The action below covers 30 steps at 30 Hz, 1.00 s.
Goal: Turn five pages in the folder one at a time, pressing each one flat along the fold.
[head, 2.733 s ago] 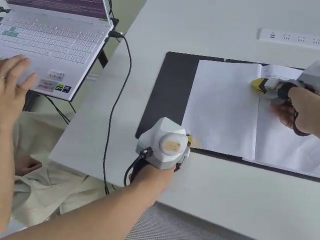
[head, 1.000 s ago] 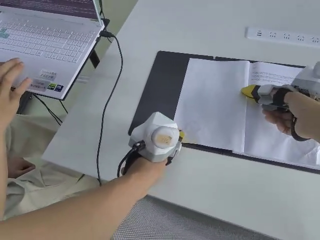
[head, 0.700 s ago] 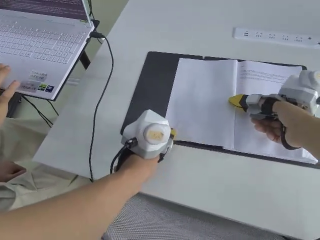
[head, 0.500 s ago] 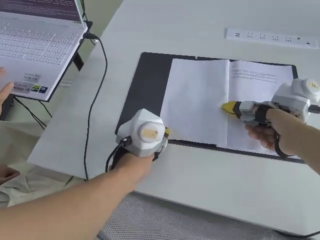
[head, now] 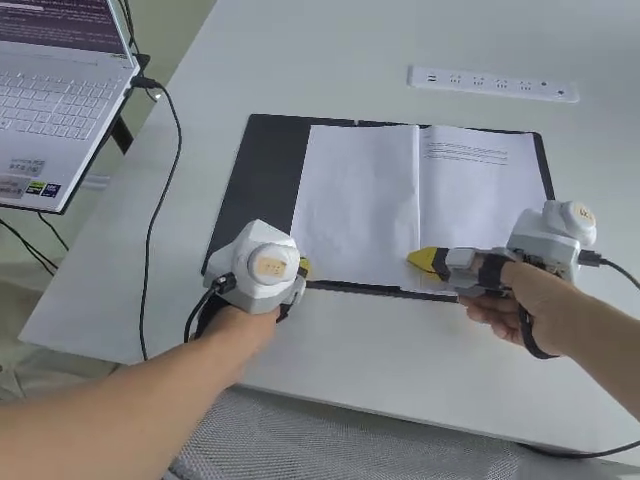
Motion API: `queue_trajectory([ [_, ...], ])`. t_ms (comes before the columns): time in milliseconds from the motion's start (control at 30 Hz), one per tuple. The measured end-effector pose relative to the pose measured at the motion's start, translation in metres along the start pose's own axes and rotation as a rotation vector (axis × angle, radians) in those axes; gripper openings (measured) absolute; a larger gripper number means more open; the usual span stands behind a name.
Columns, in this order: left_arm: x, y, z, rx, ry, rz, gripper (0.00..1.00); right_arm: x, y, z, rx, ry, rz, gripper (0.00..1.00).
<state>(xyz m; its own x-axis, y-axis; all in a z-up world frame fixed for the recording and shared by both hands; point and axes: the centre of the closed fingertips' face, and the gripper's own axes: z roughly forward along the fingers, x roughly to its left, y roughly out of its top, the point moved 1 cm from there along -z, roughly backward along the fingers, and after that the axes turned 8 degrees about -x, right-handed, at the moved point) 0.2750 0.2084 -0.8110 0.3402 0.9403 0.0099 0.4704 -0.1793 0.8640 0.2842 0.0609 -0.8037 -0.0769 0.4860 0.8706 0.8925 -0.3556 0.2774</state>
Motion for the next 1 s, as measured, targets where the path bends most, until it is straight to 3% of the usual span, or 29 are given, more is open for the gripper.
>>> queue_trajectory([
  [367,-0.001,0.000,0.000,0.013,-0.005,0.015,0.00,0.004,-0.034,-0.020,0.034,0.013,0.031,0.00],
  [533,-0.001,0.001,0.000,0.015,-0.007,0.014,0.00,0.014,-0.040,-0.033,0.012,0.038,0.043,0.00],
  [700,0.000,0.001,-0.001,0.026,-0.006,-0.017,0.00,0.038,-0.030,-0.052,-0.062,0.087,-0.027,0.00],
  [867,0.000,-0.001,-0.011,0.079,-0.011,-0.039,0.00,0.054,-0.007,-0.076,-0.185,0.073,-0.128,0.03],
  [1000,0.000,0.016,-0.026,0.046,-0.034,-0.055,0.02,0.064,0.002,-0.101,-0.246,0.027,-0.218,0.12],
])
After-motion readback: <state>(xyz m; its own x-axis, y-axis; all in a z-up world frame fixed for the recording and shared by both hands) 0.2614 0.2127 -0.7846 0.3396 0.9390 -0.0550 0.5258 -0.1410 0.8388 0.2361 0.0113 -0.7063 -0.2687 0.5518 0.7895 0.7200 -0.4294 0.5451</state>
